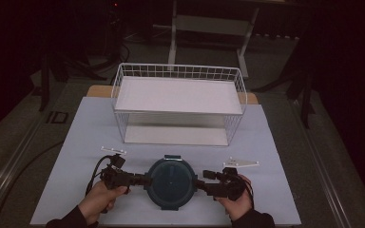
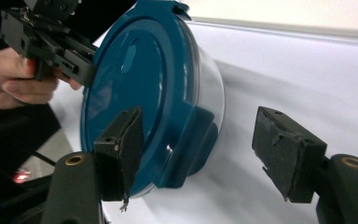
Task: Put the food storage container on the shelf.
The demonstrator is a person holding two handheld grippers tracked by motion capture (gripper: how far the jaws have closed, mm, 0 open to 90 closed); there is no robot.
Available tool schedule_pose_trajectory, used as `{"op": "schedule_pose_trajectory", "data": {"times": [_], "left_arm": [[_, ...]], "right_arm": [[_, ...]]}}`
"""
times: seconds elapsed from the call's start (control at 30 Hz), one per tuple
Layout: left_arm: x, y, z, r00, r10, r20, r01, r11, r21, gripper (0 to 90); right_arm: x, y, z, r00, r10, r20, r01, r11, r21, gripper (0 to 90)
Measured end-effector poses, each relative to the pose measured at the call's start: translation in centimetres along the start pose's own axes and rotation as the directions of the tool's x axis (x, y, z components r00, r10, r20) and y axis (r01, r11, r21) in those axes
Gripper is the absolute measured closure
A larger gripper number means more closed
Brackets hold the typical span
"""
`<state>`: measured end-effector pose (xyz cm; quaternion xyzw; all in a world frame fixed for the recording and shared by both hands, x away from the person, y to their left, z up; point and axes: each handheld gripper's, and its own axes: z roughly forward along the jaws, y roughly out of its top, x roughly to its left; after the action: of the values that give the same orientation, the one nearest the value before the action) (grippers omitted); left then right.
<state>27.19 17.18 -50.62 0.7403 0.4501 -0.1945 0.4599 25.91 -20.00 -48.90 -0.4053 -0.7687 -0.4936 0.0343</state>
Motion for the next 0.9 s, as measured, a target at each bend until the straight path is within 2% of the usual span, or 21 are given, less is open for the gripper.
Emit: {"op": "schedule_pose_trajectory", "data": {"times": [0.1, 0.13, 0.2, 0.4, 0.5, 0.77, 0.8, 0.9], "left_arm": [[-0.1, -0.1, -0.1, 0.9991, 0.043, 0.003, -0.043, 0.9990, 0.012, 56.7], [0.0, -0.2, -0.2, 0.9987, 0.050, 0.005, -0.050, 0.9987, 0.012, 56.6], [0.0, -0.3, -0.2, 0.9980, 0.062, 0.007, -0.062, 0.9980, 0.013, 56.7], [0.0, -0.7, -0.3, 0.9975, 0.070, 0.011, -0.070, 0.9976, -0.002, 56.8], [-0.1, -0.7, -0.3, 0.9973, 0.074, 0.006, -0.074, 0.9973, -0.006, 56.9], [-0.4, -1.2, -0.3, 0.9975, 0.071, -0.009, -0.071, 0.9969, -0.034, 56.7], [-0.8, -1.4, -0.3, 0.9971, 0.071, -0.029, -0.072, 0.9966, -0.041, 56.4], [-1.3, -1.6, -0.2, 0.9965, 0.066, -0.052, -0.069, 0.9958, -0.059, 56.2]], "right_arm": [[-0.2, -0.1, 0.3, 0.9991, 0.024, -0.035, -0.024, 1.000, 0.010, 37.7], [-0.3, -0.2, 0.4, 0.9977, 0.036, -0.058, -0.035, 0.999, 0.016, 39.3], [-0.4, -0.4, 0.5, 0.9960, 0.049, -0.074, -0.047, 0.999, 0.026, 41.8], [-0.2, -0.8, 0.9, 0.9908, 0.073, -0.114, -0.066, 0.996, 0.058, 49.6], [-0.1, -0.9, 1.1, 0.9896, 0.078, -0.121, -0.070, 0.995, 0.070, 53.8], [-0.2, -1.0, 1.1, 0.9845, 0.109, -0.137, -0.099, 0.992, 0.081, 55.4], [-0.1, -1.0, 1.0, 0.9846, 0.114, -0.132, -0.104, 0.991, 0.082, 55.7], [0.2, -1.2, 0.9, 0.9836, 0.136, -0.119, -0.127, 0.989, 0.075, 56.2]]}}
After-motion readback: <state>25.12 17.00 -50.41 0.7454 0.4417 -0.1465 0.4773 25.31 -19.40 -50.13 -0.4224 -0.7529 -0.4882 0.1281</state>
